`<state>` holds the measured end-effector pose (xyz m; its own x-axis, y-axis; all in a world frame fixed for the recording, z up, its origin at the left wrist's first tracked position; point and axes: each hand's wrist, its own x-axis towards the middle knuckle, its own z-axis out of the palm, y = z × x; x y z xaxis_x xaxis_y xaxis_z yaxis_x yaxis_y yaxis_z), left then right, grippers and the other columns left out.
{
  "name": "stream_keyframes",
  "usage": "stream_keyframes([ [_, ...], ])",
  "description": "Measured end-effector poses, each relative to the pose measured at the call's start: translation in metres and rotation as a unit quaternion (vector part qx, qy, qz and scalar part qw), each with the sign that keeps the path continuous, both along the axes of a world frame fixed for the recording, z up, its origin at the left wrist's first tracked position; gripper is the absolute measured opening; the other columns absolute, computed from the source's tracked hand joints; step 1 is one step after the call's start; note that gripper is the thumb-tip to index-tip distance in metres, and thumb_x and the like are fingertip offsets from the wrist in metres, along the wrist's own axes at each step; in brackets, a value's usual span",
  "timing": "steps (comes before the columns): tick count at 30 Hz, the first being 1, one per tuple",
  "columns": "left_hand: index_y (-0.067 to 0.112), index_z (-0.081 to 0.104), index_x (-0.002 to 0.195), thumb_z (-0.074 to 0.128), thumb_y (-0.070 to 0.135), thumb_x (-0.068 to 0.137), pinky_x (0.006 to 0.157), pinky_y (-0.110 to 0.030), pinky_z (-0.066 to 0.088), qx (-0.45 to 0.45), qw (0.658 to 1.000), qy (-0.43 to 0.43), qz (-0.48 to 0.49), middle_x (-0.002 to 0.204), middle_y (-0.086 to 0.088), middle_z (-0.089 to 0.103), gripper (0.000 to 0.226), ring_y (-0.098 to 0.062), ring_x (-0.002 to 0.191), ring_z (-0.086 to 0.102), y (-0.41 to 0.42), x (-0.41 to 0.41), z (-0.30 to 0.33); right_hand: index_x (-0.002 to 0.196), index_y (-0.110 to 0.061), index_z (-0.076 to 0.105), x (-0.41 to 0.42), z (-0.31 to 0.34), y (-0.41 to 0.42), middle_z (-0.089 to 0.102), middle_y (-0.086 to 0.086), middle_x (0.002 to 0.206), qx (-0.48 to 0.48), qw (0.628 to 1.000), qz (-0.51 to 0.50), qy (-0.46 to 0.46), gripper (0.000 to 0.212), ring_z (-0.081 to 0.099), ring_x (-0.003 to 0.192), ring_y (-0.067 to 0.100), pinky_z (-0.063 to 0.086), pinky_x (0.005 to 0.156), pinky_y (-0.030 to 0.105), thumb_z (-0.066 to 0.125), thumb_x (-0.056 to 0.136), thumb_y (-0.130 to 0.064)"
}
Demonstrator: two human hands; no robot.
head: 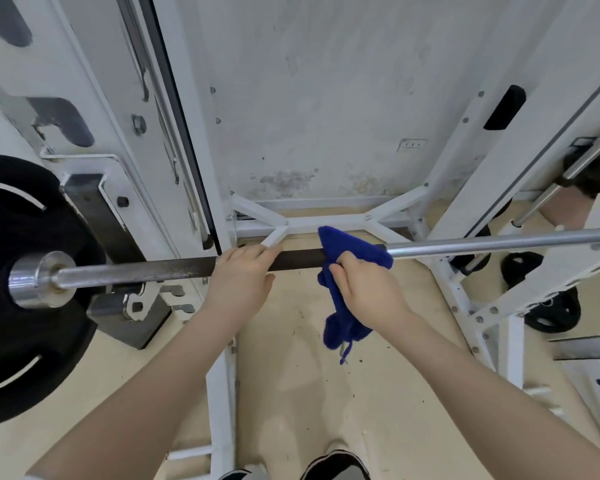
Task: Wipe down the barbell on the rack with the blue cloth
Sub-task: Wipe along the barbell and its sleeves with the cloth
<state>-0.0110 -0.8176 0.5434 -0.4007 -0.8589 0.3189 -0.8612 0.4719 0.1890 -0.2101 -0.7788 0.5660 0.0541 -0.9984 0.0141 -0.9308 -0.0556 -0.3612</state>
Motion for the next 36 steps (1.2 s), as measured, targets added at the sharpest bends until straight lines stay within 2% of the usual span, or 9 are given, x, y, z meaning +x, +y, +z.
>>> stream_keyframes([
  [5,0.009,0.068,0.106,0.072,-0.005,0.065,0.076,-0.040,0.050,-0.004,0.999,0.047,0.007,0.085,-0.006,0.072,0.043,-0.029,0.075,0.068,-0.003,-0.001,-0.004,0.092,-0.011,0.050,-0.037,-0.053,0.010,0.061,0.004,0.084,0.100,0.990,0.094,0.043,0.009,0.059,0.078,0.023,0.045,0.066,0.031,0.045,0.085,-0.014],
  [8,0.008,0.068,0.104,0.073,-0.006,0.062,0.076,-0.041,0.051,-0.013,0.999,0.050,0.010,0.084,-0.007,0.072,0.045,-0.030,0.073,0.068,-0.003,-0.001,-0.007,0.108,0.001,0.054,-0.050,-0.074,0.002,0.066,0.016,0.100,0.185,0.950,-0.148,-0.203,0.025,0.061,0.089,0.028,0.049,0.080,0.036,0.039,0.096,-0.015],
  [9,0.008,0.068,0.105,0.074,-0.006,0.062,0.077,-0.042,0.051,-0.017,0.999,0.046,0.011,0.085,-0.007,0.072,0.046,-0.030,0.073,0.068,-0.002,-0.001,-0.008,0.118,0.002,0.051,-0.052,-0.074,-0.006,0.063,0.016,0.110,0.186,0.864,-0.294,-0.363,0.029,0.059,0.096,0.029,0.048,0.087,0.038,0.039,0.098,-0.015],
  [12,0.009,0.068,0.106,0.075,-0.007,0.060,0.076,-0.043,0.051,-0.022,0.999,0.037,0.006,0.087,-0.007,0.072,0.049,-0.031,0.074,0.068,-0.002,0.000,-0.007,0.133,-0.006,0.045,-0.052,-0.068,-0.025,0.052,0.007,0.133,0.160,0.446,-0.456,-0.754,0.035,0.050,0.121,0.025,0.041,0.099,0.033,0.038,0.101,-0.017],
  [15,0.010,0.068,0.107,0.074,-0.006,0.063,0.075,-0.043,0.051,-0.006,0.999,0.038,0.007,0.090,-0.006,0.073,0.047,-0.031,0.077,0.068,-0.002,0.000,-0.003,0.128,-0.013,0.050,-0.036,-0.051,-0.027,0.058,0.010,0.127,0.066,0.319,-0.367,-0.871,0.032,0.055,0.116,0.025,0.044,0.099,0.038,0.035,0.102,-0.022],
  [19,0.011,0.065,0.113,0.065,-0.002,0.073,0.081,-0.042,0.047,0.014,0.999,0.048,0.011,0.097,-0.006,0.072,0.042,-0.032,0.087,0.066,-0.002,-0.002,0.001,0.119,-0.011,0.051,0.000,-0.039,-0.018,0.060,0.013,0.106,0.092,0.316,-0.307,-0.893,0.035,0.058,0.097,0.027,0.045,0.085,0.044,0.023,0.102,-0.022],
  [24,0.016,0.056,0.126,0.056,0.006,0.084,0.089,-0.039,0.043,0.048,0.998,0.033,0.001,0.110,-0.003,0.068,0.043,-0.029,0.100,0.060,-0.001,0.002,0.005,0.122,-0.007,0.047,-0.004,-0.031,-0.019,0.056,0.018,0.110,0.097,0.359,-0.358,-0.856,0.035,0.052,0.111,0.030,0.037,0.104,0.042,0.025,0.095,-0.004],
  [29,0.021,0.050,0.131,0.052,0.010,0.087,0.087,-0.034,0.040,0.082,0.996,0.028,-0.020,0.111,0.001,0.066,0.045,-0.025,0.100,0.058,-0.003,0.005,0.011,0.109,-0.015,0.050,-0.023,-0.039,-0.027,0.057,0.006,0.103,0.021,0.317,-0.396,-0.862,0.033,0.057,0.087,0.020,0.046,0.072,0.032,0.028,0.091,0.002],
  [36,0.023,0.045,0.134,0.047,0.007,0.089,0.092,-0.037,0.043,0.158,0.986,0.004,-0.056,0.117,-0.003,0.062,0.048,-0.027,0.108,0.054,-0.011,0.012,0.021,0.095,-0.009,0.051,0.045,-0.031,-0.023,0.057,0.010,0.098,0.071,0.423,-0.339,-0.837,0.031,0.056,0.085,0.018,0.045,0.083,0.030,0.024,0.093,0.007],
])
